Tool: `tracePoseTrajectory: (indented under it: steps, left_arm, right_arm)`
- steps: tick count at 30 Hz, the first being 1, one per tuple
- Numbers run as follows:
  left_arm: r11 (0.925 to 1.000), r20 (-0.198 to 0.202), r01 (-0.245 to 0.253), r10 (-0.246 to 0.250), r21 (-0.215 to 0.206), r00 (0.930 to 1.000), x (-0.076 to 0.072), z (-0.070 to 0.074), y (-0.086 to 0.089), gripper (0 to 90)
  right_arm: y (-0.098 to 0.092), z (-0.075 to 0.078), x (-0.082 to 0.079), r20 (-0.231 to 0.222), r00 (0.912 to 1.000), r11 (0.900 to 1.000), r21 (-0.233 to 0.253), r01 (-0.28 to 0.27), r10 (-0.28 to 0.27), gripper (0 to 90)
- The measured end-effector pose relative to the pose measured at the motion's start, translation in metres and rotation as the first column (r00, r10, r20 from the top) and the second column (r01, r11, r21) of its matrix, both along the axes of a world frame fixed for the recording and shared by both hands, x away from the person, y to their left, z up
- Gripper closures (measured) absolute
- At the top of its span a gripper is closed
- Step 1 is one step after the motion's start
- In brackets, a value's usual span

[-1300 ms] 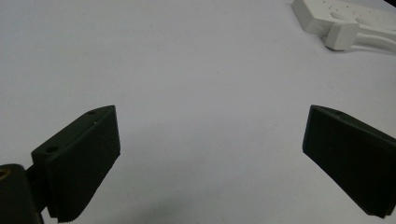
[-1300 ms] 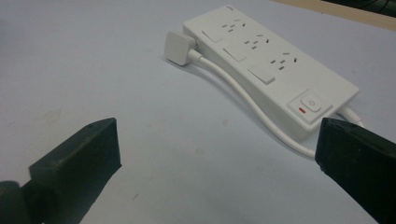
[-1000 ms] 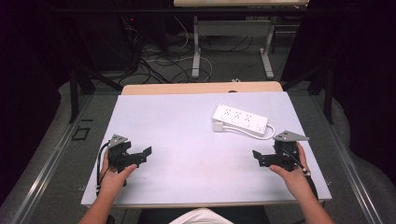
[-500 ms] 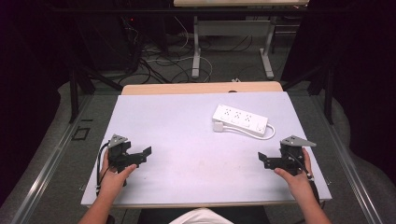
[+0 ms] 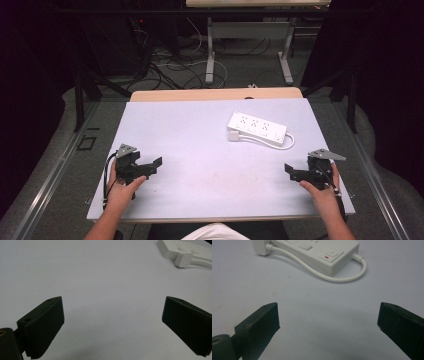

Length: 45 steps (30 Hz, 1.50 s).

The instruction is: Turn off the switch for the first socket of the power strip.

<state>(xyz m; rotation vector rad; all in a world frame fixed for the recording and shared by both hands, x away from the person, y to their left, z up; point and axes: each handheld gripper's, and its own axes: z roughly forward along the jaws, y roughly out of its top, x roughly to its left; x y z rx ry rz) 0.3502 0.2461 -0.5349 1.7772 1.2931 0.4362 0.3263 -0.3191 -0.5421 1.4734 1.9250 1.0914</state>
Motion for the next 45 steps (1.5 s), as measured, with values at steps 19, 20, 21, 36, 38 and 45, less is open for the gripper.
tracePoseTrajectory:
  steps: [19, 20, 21, 36, 38, 45]
  left_arm:
    - [1.0000, 0.003, 0.001, -0.001, -0.005, 1.0000, 0.001, 0.000, 0.001, 4.1]
    - [1.0000, 0.002, 0.002, -0.002, -0.004, 1.0000, 0.001, 0.000, 0.001, 4.1]
    - [1.0000, 0.002, 0.003, -0.003, -0.004, 1.0000, 0.001, 0.000, 0.001, 4.2]
    - [1.0000, 0.008, -0.007, 0.007, -0.002, 0.9999, 0.003, -0.002, 0.000, 4.2]
    - [1.0000, 0.004, 0.001, -0.001, 0.000, 1.0000, 0.003, -0.001, 0.000, 4.2]
    - [1.0000, 0.001, 0.002, -0.002, -0.003, 1.0000, 0.002, -0.001, 0.000, 4.1]
  right_arm:
    - [-0.012, -0.010, 0.004, -0.053, 0.9936, 0.995, -0.013, 0.100, -0.100, 0.0]
    - [-0.012, -0.010, 0.004, -0.055, 0.9937, 0.995, -0.015, 0.097, -0.098, 0.0]
    - [-0.011, -0.010, 0.004, -0.060, 0.9935, 0.995, -0.015, 0.096, -0.097, 0.0]
    - [-0.011, -0.012, 0.007, -0.071, 0.9917, 0.994, -0.037, 0.105, -0.107, 0.0]
    - [-0.011, -0.012, 0.007, -0.071, 0.9921, 0.994, -0.041, 0.101, -0.104, 0.0]
    - [-0.012, -0.012, 0.006, -0.071, 0.9917, 0.994, -0.044, 0.104, -0.107, 0.0]
